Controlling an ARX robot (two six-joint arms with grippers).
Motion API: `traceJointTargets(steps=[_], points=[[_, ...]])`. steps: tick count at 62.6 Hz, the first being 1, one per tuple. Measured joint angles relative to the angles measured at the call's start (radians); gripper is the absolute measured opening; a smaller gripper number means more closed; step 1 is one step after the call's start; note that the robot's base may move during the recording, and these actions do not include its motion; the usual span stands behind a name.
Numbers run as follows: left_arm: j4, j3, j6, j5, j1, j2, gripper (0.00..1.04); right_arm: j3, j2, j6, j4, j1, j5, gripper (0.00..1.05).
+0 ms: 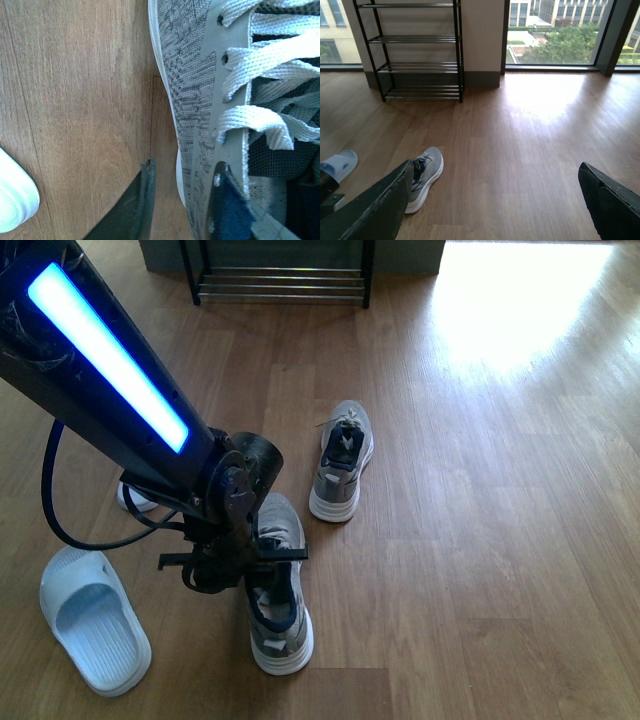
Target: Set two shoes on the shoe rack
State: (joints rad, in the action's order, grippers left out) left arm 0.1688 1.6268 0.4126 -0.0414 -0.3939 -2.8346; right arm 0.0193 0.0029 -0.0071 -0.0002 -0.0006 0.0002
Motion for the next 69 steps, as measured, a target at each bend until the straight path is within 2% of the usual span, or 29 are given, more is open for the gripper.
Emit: traceJointTargets(steps=[5,21,33,42,45,53,62,66,69], points=[[-0.002,0.000,0.000,-0.009,0.000,0.000,0.01,0.000,0.000,0.000,0.000,0.000,0.000,0.96],[-0.053,-0.082,0.024,-0.069,0.011,0.043,0.01,0.000,0.000,0.000,0.000,0.000,0.000,0.96],[-0.185,-0.310,0.019,-0.228,0.042,0.244,0.01,0.000,0.000,0.000,0.000,0.000,0.000,0.96],[-0.303,-0.513,-0.026,-0.392,0.055,0.524,0.01,0.000,0.000,0.000,0.000,0.000,0.000,0.96],[-0.340,-0.618,-0.039,-0.474,0.052,0.698,0.01,0.000,0.000,0.000,0.000,0.000,0.000,0.96],[-0.314,-0.846,-0.053,-0.689,0.008,1.079,0.01,0.000,0.000,0.000,0.000,0.000,0.000,0.96],[-0.131,-1.009,-0.009,-0.941,-0.090,1.406,0.01,0.000,0.000,0.000,0.000,0.000,0.000,0.96],[0.032,-1.030,0.065,-1.069,-0.156,1.531,0.01,0.000,0.000,0.000,0.000,0.000,0.000,0.96],[0.209,-1.018,0.169,-1.160,-0.218,1.601,0.01,0.000,0.000,0.000,0.000,0.000,0.000,0.96]])
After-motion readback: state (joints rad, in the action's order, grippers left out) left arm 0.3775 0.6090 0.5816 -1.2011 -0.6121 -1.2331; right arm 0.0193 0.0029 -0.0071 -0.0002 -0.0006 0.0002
